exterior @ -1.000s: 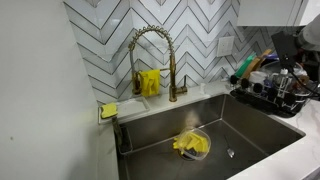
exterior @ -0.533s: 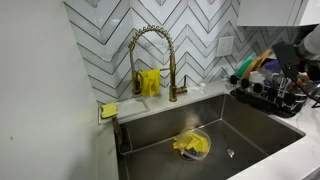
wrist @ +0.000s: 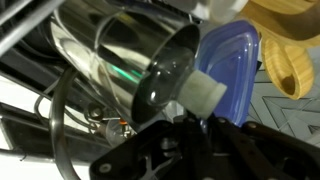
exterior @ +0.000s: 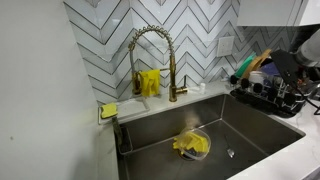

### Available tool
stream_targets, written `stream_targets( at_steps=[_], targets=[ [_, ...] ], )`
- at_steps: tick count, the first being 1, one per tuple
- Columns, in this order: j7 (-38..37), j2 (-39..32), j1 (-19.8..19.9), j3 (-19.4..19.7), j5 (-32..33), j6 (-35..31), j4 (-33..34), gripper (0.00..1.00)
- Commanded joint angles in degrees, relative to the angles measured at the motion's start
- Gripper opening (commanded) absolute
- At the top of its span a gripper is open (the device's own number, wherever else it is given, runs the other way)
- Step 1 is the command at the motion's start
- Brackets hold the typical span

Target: Pick up the blue lunch box lid and put it on the clear lunch box, pick up the clear lunch box lid with the blue lunch box lid and put it on the kitchen counter

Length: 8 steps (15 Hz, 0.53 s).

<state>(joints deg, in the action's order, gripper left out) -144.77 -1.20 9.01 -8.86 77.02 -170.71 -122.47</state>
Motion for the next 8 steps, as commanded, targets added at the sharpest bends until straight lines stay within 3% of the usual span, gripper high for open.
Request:
stream_targets(
  at_steps=[1,4,7,8],
  targets=[
    [0.3,-1.4,0.3,0.3,0.4,-2.8,1.2,0.02],
    [0.7,-2.2,0.3,0.3,0.2,-3.3,2.0,0.02],
    [2.4,-2.8,0.5,0.4,-0.7,-2.3,1.7,0.10],
    [2.7,-3.0,0.6,0.5,-0.8,-2.4,1.8,0.18]
  ],
)
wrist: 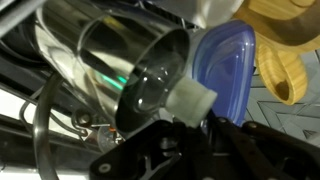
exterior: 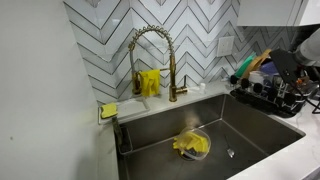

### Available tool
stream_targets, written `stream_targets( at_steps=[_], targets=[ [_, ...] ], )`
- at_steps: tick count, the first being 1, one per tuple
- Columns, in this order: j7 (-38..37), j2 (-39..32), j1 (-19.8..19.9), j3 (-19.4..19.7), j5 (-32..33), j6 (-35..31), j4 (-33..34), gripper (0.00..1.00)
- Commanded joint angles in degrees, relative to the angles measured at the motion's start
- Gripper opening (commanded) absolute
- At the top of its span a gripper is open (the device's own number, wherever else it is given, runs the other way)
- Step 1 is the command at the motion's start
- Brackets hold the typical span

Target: Pick up the blue lunch box lid and put it on the clear lunch box, pick up the clear lunch box lid with the blue lunch box lid and put it on the kitchen counter

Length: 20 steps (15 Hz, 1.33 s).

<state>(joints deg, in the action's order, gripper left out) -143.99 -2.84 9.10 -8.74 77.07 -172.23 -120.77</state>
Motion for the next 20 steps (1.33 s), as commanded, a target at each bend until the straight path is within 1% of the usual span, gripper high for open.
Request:
stream_targets(
  at_steps=[1,2,3,4,6,7,8,9,10,12,13,14,15,16,17,18,20],
  targets=[
    [2.4,-1.5,0.5,0.4,-1.0,-0.8,0.1,0.23],
    [2.6,-1.6,0.6,0.4,-1.2,-0.8,0.1,0.37],
    [2.8,-1.6,0.6,0.4,-1.3,-0.8,0.3,0.43],
    [2.9,-1.6,0.7,0.4,-1.4,-0.8,0.6,0.52],
    [2.9,-1.7,1.0,0.5,-1.5,-0.9,0.8,0.51],
    [3.0,-1.8,1.1,0.5,-1.5,-0.9,0.9,0.47],
    [3.0,-1.9,1.2,0.5,-1.6,-0.8,0.9,0.39],
    [3.0,-1.9,1.2,0.4,-1.6,-0.7,0.9,0.35],
    [3.1,-2.0,1.3,0.5,-1.6,-0.7,0.8,0.27],
    [2.8,-2.2,1.5,0.5,-1.6,-0.8,0.9,0.24],
    [2.6,-2.3,1.6,0.5,-1.6,-0.9,0.9,0.17],
    [2.3,-2.5,1.6,0.6,-1.6,-1.1,1.0,0.19],
    [2.2,-2.5,1.7,0.6,-1.6,-1.1,1.0,0.39],
    [2.2,-2.6,1.8,0.6,-1.7,-1.1,1.0,0.46],
    [2.3,-2.7,1.8,0.5,-1.8,-1.1,1.1,0.47],
    [2.3,-2.7,1.9,0.5,-2.0,-1.1,1.1,0.52],
    [2.1,-2.9,1.9,0.5,-2.1,-1.3,1.4,0.67]
  ],
)
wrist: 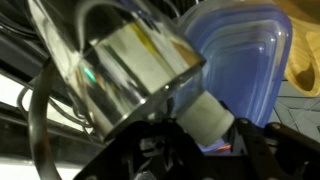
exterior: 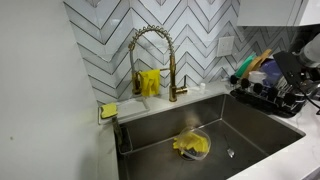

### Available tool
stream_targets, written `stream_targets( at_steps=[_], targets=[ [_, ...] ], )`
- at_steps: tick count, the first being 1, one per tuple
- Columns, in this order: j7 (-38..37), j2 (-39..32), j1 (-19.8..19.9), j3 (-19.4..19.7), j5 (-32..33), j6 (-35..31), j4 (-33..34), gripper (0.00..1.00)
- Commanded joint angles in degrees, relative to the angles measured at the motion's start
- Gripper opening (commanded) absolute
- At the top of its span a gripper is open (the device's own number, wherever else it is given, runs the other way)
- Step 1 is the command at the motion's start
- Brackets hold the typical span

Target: Pick up the blue lunch box lid and put it on the clear lunch box, pick up the clear lunch box lid with the blue lunch box lid and put it on the kitchen counter

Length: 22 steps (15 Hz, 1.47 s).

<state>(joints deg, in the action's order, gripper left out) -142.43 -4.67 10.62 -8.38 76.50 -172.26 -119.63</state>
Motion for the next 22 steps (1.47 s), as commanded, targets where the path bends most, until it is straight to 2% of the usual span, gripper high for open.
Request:
stream_targets(
  at_steps=[1,3,4,5,7,12,14,16,19,22],
  targets=[
    [0.5,-1.2,0.4,0.1,-1.6,-1.5,0.6,0.73],
    [0.6,-1.7,0.3,0.0,-1.8,-2.1,1.2,0.88],
    [0.6,-1.9,0.3,0.0,-1.8,-2.3,1.5,0.82],
    [0.6,-2.2,0.3,0.0,-1.8,-2.5,1.8,0.59],
    [0.7,-2.6,0.4,0.0,-1.8,-2.7,2.0,0.54],
    [1.3,-3.8,0.5,-0.1,-2.3,-2.6,2.1,0.15],
    [1.4,-4.1,0.5,-0.2,-2.6,-3.0,2.3,0.03],
    [1.5,-4.2,0.6,-0.2,-3.0,-3.3,2.4,0.06],
    [1.7,-4.0,0.6,-0.3,-4.2,-3.1,2.5,0.00],
    [4.2,-1.8,0.6,-0.6,-7.1,-1.6,2.3,0.02]
  ],
)
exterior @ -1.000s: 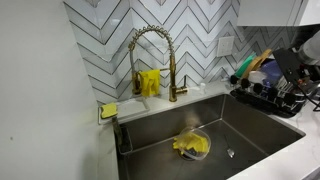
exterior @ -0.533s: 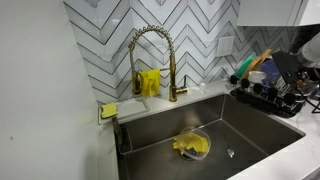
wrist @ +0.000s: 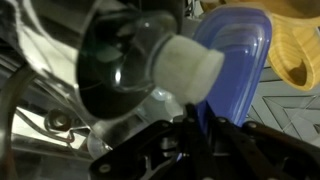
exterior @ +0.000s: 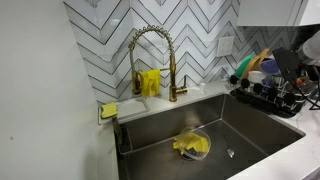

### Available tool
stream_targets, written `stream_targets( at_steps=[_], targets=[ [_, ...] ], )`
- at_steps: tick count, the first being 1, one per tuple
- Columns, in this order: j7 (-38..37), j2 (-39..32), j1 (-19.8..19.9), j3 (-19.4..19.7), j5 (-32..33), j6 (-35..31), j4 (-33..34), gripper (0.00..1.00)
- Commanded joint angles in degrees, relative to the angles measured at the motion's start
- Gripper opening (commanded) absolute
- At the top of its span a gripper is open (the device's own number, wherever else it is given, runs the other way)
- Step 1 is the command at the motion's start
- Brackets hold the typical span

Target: Pick up the blue lunch box lid and put it on the clear lunch box, pick up the clear lunch box lid with the blue lunch box lid and put it on the kitchen counter

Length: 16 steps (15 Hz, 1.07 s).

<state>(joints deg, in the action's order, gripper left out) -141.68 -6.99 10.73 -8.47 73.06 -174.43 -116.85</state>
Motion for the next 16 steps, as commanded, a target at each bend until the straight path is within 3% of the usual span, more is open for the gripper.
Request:
stream_targets(
  at_steps=[1,12,16],
  targets=[
    [4.9,1.2,0.4,-0.6,-5.2,1.3,-0.8,0.02],
    [26.4,11.7,0.5,-0.2,-25.5,3.5,-6.7,0.02],
    [33.8,11.5,-1.0,0.3,-32.3,0.7,-8.5,0.02]
  ],
)
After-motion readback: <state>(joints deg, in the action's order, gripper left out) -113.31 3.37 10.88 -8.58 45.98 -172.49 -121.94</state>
